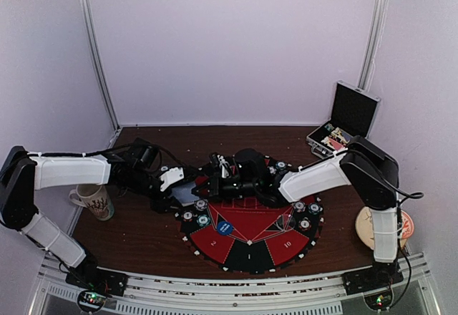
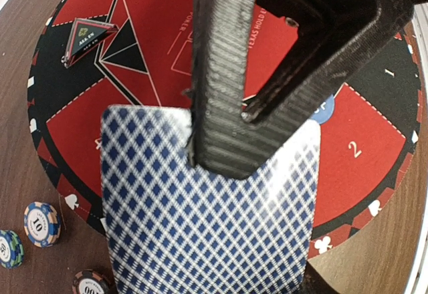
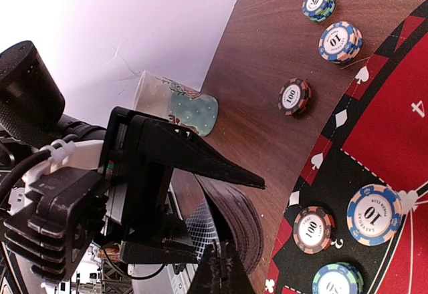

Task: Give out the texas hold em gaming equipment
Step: Pick up the poker card from the face-down deck piles.

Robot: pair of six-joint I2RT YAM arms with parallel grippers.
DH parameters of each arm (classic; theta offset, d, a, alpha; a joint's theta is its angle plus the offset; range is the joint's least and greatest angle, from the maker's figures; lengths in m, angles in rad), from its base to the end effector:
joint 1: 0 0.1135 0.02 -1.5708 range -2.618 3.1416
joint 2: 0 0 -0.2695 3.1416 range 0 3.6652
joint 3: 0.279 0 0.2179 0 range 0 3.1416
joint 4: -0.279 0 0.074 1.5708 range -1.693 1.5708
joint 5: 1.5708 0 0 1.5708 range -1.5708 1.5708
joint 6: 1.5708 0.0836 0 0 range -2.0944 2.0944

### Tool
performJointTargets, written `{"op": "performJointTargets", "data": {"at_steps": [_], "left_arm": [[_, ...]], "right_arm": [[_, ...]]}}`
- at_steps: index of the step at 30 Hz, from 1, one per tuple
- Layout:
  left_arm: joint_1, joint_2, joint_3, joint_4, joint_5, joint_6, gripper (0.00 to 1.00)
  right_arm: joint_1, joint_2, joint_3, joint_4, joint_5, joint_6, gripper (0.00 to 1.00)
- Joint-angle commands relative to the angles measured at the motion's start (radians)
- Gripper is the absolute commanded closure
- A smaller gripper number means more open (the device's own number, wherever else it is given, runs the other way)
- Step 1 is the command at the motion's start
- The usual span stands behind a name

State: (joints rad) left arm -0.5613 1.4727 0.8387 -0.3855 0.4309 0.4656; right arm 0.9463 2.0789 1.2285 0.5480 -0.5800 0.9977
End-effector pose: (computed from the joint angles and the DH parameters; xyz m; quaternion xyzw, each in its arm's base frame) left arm 0.2155 -0.1767 0.1782 0.5124 0.7902 -0.2182 0.2557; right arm 0.2387 0.4095 0.1882 -0.1495 0.7760 0.5988 0.1298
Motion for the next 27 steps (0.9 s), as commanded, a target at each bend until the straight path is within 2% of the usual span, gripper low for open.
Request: {"op": "performJointTargets", "data": {"at_steps": [1,14,27], "left_arm": [[0.006,0.004,-0.009,0.022,-0.021,0.009,0.60],[0.006,-0.008,-0.014,0.021,-0.020,0.009,0.61],[0.014,-0.030,-0.020,0.020,-0.014,0.012,0.61]], "right_arm": [[-0.009,-0.077,-0.056,0.057,0.008,-0.001,1.00],[-0.022,-0.133,-0.173,0.151,0.041,0.035,1.00],[-0.034,-0.324,-0.510,0.282,0.093,0.078,1.00]]}}
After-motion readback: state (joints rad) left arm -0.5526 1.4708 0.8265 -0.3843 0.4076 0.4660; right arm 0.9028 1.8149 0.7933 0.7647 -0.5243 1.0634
